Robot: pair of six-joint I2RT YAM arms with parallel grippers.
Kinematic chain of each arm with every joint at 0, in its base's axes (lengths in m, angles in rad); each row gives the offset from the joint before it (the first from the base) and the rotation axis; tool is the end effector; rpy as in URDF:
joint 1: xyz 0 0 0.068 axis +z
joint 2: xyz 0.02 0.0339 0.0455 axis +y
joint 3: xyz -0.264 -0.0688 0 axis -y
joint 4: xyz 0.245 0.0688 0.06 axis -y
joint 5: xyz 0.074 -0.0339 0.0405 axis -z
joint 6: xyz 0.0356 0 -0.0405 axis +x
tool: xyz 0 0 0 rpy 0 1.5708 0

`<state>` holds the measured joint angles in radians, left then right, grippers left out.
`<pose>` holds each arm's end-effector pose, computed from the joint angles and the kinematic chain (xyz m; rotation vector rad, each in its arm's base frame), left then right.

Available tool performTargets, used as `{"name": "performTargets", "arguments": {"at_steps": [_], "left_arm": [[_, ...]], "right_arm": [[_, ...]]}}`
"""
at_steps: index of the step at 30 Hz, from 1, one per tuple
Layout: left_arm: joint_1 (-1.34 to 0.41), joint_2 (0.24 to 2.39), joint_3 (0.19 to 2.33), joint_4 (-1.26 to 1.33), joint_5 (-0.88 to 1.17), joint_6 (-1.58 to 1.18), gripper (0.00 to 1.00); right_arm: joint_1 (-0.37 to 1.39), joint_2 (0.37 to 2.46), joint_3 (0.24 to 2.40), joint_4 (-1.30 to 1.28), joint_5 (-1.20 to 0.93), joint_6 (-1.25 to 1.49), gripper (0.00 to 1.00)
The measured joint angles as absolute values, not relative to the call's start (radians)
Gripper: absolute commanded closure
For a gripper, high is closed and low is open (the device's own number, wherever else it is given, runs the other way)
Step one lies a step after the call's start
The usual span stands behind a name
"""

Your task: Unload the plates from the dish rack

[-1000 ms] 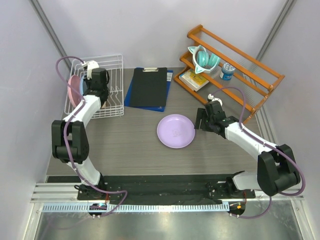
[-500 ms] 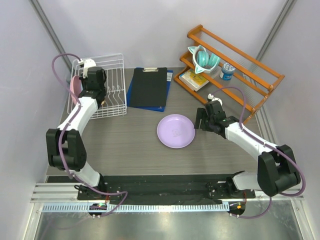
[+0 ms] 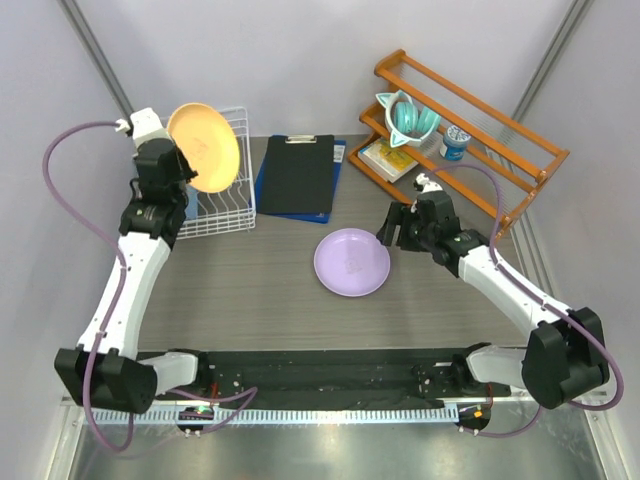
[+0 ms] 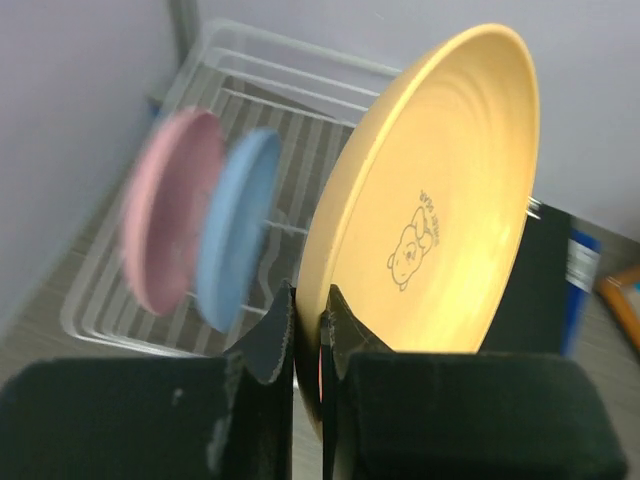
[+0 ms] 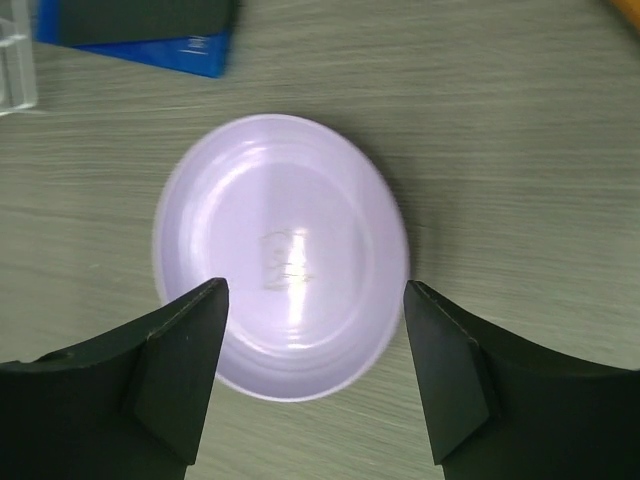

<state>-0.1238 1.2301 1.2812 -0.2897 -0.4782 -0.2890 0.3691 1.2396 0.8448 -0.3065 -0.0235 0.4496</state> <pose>0.2759 -0.0178 0.4098 -0.4791 1.7187 0.1358 0.2488 0.0971 0.2536 0.0805 2.3122 0.4526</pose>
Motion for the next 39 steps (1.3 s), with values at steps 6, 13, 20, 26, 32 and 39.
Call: {"name": "performTargets", "arguments": {"at_steps": [6,13,20,26,32,39], "left_arm": [[-0.145,1.151,1.058,-0.288,-0.154,-0.490,1.00],[-0.278,1.169,0.897,-0.286,0.042,-0.606,1.00],[-0.350,1.138,0.886,-0.223,0.076,-0.661,1.00],[-0.385,1.110,0.842,-0.203,0.069,-0.681,1.00],[-0.405,1.110,0.807,-0.198,0.053,-0.689,1.00],[-0.410,1.097,0.804,-0.182,0.050,-0.690,0.18]], "right_arm": [[0.433,1.262,0.862,-0.163,-0.174,0.522,0.23],[0.501,1.375,0.894,0.009,-0.264,0.601,0.23],[0.509,1.474,0.900,0.054,-0.281,0.638,0.23],[0.514,1.489,0.903,0.070,-0.298,0.642,0.59],[0.516,1.504,0.908,0.091,-0.332,0.663,0.99],[0.516,1.481,0.882,0.059,-0.269,0.666,0.99]]}}
